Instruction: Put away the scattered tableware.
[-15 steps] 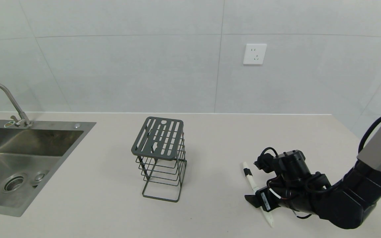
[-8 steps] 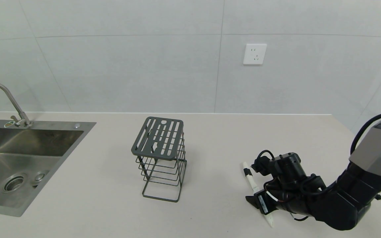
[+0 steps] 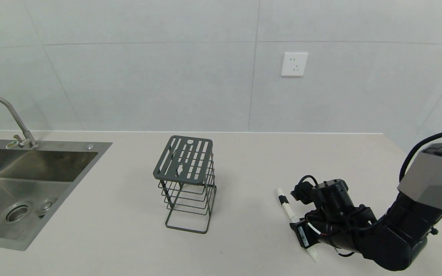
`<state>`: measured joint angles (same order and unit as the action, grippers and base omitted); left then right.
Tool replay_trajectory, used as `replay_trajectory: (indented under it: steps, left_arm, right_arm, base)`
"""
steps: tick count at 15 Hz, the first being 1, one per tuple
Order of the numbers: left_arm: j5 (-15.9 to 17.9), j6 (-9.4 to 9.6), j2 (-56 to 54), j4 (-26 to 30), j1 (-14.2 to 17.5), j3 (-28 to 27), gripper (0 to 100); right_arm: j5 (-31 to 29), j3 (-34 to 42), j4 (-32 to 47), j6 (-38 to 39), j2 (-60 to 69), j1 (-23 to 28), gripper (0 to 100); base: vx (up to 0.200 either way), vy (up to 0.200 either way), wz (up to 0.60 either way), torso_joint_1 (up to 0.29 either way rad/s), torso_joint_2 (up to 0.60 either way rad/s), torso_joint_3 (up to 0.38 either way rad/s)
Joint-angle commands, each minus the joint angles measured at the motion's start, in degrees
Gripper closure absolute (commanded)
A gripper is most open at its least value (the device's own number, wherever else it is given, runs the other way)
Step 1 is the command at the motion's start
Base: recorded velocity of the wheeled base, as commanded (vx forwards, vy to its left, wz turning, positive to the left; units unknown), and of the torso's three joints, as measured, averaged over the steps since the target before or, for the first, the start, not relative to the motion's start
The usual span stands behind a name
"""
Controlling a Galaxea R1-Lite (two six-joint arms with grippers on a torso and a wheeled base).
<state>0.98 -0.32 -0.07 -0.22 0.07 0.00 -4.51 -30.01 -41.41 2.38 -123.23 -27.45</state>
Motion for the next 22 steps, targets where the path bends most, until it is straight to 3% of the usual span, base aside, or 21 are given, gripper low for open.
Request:
replay_trajectory:
  steps: [1,5,8,9,11,14,15,16,18,22]
  left_arm:
    - [0.08,0.05,0.07,-0.13,0.01,0.00,0]
    - [-0.01,0.58,0.07,-0.92,0.01,0.00,0]
    - [-0.01,1.20,0.07,-10.68,0.01,0.00,0]
    - [1.66,1.64,0.07,-14.37,0.01,0.00,0]
    - [11.51,1.28,4.73,-13.84,-0.69,-4.22,0]
    - [15.46,2.43,19.58,-14.63,-2.09,-13.01,0]
    - [16.87,3.83,23.36,-15.34,-3.33,-14.77,0]
    - [18.36,4.89,28.37,-17.27,-4.38,-15.73,0]
    - [21.00,4.89,34.70,-20.79,-5.70,-15.82,0]
    - [28.56,4.80,49.64,-36.87,-10.71,-16.08,0]
  right_arm:
    - [0.20,-0.13,-1.83,0.08,5.02,-0.06,100]
    - [0.99,1.45,-2.01,0.17,16.18,-0.41,100]
    - [2.58,5.14,-7.54,0.17,21.28,-0.32,100]
    - [3.10,7.95,-11.50,0.17,23.13,-0.32,100]
    - [4.60,10.59,-12.29,0.00,27.79,-1.02,100]
    - [6.18,11.03,-12.38,-0.36,32.97,-1.02,100]
    - [6.88,11.38,-12.47,-0.44,34.20,-1.11,100]
    - [7.59,12.44,-13.26,-0.53,35.96,-1.20,100]
    - [7.85,13.93,-14.49,-0.62,37.89,-1.20,100]
    - [10.93,15.42,-16.86,-2.38,41.41,-1.20,100]
  base:
    - [0.000,0.000,0.00,0.000,0.00,0.000]
    - [0.000,0.000,0.00,0.000,0.00,0.000]
    - [0.000,0.000,0.00,0.000,0.00,0.000]
    - [0.000,0.000,0.00,0.000,0.00,0.000]
    - [0.000,0.000,0.00,0.000,0.00,0.000]
    - [0.000,0.000,0.00,0.000,0.00,0.000]
    - [0.000,0.000,0.00,0.000,0.00,0.000]
    - [0.000,0.000,0.00,0.000,0.00,0.000]
    - [0.000,0.000,0.00,0.000,0.00,0.000]
    - [0.000,0.000,0.00,0.000,0.00,0.000]
